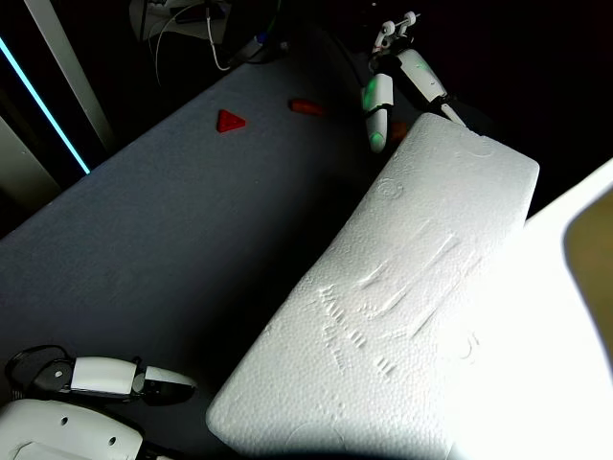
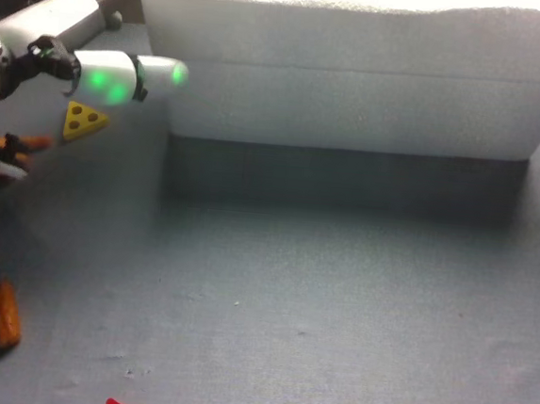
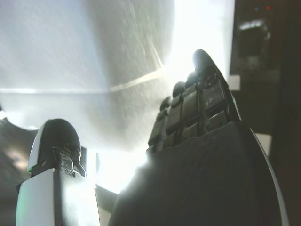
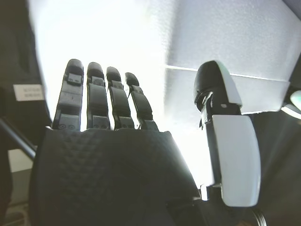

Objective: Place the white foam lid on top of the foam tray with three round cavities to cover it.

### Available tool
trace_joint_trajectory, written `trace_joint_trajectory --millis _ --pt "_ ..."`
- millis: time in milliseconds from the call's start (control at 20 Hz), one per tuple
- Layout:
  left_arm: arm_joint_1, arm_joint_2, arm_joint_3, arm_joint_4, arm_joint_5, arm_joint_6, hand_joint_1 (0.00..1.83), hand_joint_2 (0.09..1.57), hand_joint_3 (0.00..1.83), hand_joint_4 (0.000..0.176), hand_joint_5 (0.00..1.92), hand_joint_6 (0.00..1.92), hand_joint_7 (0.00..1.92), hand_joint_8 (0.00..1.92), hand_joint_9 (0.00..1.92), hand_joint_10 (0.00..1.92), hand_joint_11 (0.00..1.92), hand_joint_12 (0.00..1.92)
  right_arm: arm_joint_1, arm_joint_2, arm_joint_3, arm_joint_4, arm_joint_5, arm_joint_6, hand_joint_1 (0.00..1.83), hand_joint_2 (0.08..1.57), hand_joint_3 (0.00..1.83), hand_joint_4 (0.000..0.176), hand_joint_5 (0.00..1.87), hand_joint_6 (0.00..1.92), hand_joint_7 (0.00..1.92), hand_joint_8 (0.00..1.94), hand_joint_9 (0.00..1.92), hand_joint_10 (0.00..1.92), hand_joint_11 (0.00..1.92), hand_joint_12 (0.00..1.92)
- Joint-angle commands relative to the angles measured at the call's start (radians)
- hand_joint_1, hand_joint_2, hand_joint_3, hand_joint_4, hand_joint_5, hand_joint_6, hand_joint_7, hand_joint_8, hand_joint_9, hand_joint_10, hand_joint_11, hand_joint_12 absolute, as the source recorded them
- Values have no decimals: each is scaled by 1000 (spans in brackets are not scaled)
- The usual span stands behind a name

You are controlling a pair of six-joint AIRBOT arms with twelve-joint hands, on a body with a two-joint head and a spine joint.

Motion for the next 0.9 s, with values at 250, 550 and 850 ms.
trace_joint_trajectory --millis 250,550,850 --pt "8 22 -11 -3 -131 -1 502 1064 0 7 36 4 0 0 0 0 0 5 -9 26 -6 -3 129 1 524 1225 7 0 0 0 0 0 0 0 20 10" --pt "20 39 -27 -4 -146 6 511 1065 0 2 53 9 0 0 0 0 0 0 -25 37 -21 -3 140 1 565 1267 12 0 0 0 0 0 0 0 20 10" --pt "145 160 -142 -50 -263 48 542 1071 0 0 69 9 0 0 0 0 0 0 -162 105 -139 -39 238 11 540 1252 1 0 0 0 0 0 0 0 1 179"
